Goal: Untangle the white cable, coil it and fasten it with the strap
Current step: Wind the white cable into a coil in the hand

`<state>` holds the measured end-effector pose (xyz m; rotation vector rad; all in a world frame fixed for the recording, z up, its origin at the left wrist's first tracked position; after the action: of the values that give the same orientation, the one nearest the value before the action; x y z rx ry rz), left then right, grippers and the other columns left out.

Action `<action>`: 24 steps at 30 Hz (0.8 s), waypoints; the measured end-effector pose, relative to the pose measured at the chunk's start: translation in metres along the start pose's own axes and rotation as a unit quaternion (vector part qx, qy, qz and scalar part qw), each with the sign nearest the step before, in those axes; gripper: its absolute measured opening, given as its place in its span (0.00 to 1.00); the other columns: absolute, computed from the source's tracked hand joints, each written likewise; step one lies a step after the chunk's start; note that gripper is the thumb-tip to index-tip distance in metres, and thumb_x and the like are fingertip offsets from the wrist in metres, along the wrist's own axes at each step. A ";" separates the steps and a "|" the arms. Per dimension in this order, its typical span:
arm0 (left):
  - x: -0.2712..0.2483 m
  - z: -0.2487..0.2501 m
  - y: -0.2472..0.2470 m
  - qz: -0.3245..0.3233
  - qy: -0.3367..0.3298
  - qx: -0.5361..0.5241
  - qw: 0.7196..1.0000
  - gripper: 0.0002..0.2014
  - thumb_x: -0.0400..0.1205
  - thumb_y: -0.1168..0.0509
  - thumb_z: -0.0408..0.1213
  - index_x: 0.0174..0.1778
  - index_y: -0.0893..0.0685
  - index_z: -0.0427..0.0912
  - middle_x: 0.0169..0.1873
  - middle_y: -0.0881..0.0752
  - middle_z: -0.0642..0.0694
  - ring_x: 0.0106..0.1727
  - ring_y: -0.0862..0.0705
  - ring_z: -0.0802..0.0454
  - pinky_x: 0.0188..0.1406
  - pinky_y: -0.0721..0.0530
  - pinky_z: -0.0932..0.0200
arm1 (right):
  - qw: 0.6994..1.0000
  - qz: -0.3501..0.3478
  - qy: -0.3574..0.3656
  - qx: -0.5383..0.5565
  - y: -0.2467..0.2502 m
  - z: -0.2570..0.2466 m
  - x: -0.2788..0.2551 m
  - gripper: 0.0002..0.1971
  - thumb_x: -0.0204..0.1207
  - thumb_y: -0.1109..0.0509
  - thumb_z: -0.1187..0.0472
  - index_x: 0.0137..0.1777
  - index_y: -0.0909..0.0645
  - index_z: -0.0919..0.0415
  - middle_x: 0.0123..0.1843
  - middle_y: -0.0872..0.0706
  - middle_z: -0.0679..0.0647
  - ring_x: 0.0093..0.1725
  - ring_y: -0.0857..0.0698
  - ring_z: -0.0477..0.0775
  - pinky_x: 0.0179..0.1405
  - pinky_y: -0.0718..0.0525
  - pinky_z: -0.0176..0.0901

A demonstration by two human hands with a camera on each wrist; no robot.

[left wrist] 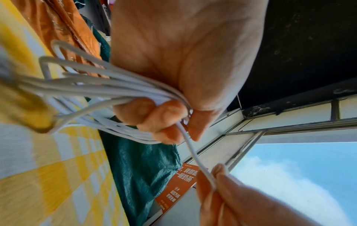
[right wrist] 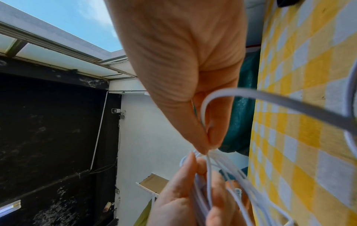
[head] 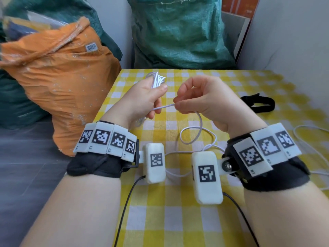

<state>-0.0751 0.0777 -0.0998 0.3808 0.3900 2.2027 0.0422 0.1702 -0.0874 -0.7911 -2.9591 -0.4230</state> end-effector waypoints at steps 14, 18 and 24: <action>-0.023 0.042 0.015 0.031 0.023 -0.135 0.990 0.15 0.87 0.45 0.36 0.33 0.33 0.43 0.24 0.34 0.44 0.12 0.38 0.61 0.15 0.41 0.70 | 0.956 0.187 -0.029 -0.223 0.061 -0.014 -0.029 0.09 0.72 0.26 0.54 0.33 0.15 0.55 0.22 0.19 0.44 0.16 0.27 0.40 0.18 0.31 0.30; -0.043 0.067 0.024 0.007 0.032 -0.157 0.987 0.15 0.86 0.44 0.36 0.32 0.31 0.43 0.19 0.32 0.47 0.13 0.40 0.58 0.17 0.44 0.69 | 0.963 0.235 -0.015 -0.134 0.074 -0.049 -0.045 0.07 0.76 0.30 0.62 0.36 0.18 0.57 0.36 0.13 0.53 0.22 0.16 0.42 0.25 0.17 0.30; -0.072 0.108 0.026 -0.014 0.033 -0.157 0.987 0.13 0.86 0.45 0.35 0.34 0.30 0.44 0.17 0.32 0.49 0.13 0.40 0.59 0.16 0.43 0.69 | 0.887 0.336 0.079 -0.308 0.100 -0.122 -0.076 0.08 0.75 0.32 0.60 0.50 0.12 0.56 0.50 0.13 0.52 0.49 0.17 0.52 0.52 0.23 0.38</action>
<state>-0.0074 0.0212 -0.0015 0.1291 0.0792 2.2066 0.1556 0.1831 0.0463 -1.6449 -2.1674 -1.2912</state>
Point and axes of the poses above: each hand's wrist, its own x-axis towards the middle knuckle, its own y-axis out of the back of the hand, z = x × y, the point moved 5 cm from there along x, towards the middle knuckle
